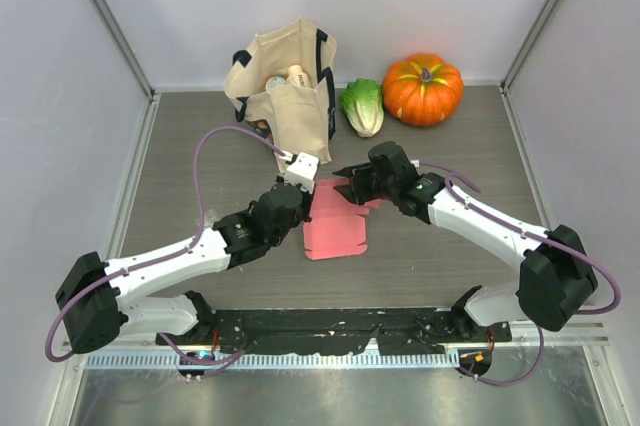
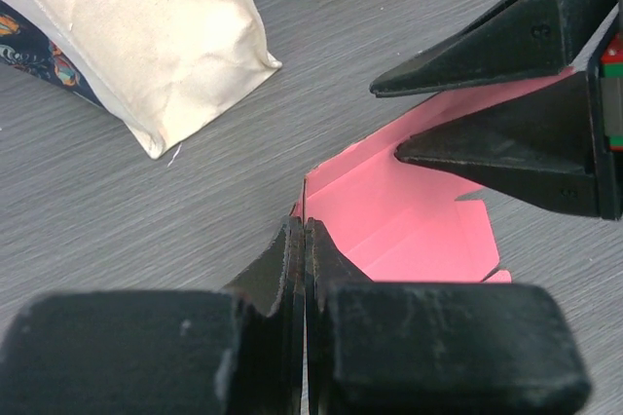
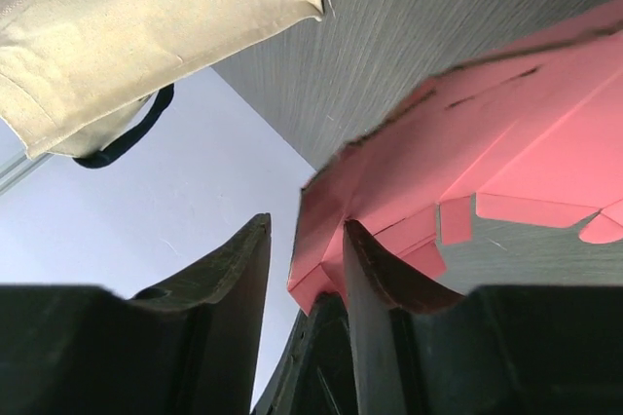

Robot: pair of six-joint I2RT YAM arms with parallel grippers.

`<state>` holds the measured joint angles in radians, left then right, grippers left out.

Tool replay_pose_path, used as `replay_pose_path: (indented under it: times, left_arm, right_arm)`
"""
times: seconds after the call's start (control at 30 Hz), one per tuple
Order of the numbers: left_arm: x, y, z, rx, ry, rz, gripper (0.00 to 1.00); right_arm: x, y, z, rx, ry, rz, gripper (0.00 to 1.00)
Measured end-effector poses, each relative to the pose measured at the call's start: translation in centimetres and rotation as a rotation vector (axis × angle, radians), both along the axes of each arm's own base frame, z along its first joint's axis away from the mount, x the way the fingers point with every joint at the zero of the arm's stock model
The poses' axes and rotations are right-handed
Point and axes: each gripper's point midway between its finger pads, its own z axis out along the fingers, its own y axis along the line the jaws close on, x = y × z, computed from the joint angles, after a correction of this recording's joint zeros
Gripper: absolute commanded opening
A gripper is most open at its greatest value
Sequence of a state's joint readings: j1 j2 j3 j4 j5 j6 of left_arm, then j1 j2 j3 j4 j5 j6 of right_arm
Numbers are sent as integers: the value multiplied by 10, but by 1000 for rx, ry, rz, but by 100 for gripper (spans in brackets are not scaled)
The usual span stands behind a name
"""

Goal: Fold the paper box

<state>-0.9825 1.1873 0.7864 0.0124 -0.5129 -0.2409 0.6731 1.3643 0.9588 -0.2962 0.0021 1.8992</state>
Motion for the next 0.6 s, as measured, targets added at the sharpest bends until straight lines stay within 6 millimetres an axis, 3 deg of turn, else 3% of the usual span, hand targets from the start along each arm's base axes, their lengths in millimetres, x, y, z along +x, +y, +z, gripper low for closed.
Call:
replay_pose_path:
  times: [0.33, 0.4, 0.43, 0.53, 0.6]
  left_arm:
    - [-1, 2, 1, 14, -23, 4, 1]
    - [-2, 3, -2, 20, -22, 3, 20]
    - [-2, 3, -3, 24, -20, 2, 43]
    - [-2, 5, -3, 21, -15, 14, 61]
    - [-3, 7, -4, 11, -4, 29, 62]
  right_arm:
    - [3, 3, -7, 19, 1, -6, 1]
    - [2, 3, -11, 22, 4, -4, 1]
    - [1, 3, -13, 23, 5, -3, 1]
    - [2, 3, -22, 8, 11, -2, 1]
    - [3, 3, -31, -14, 20, 2, 1]
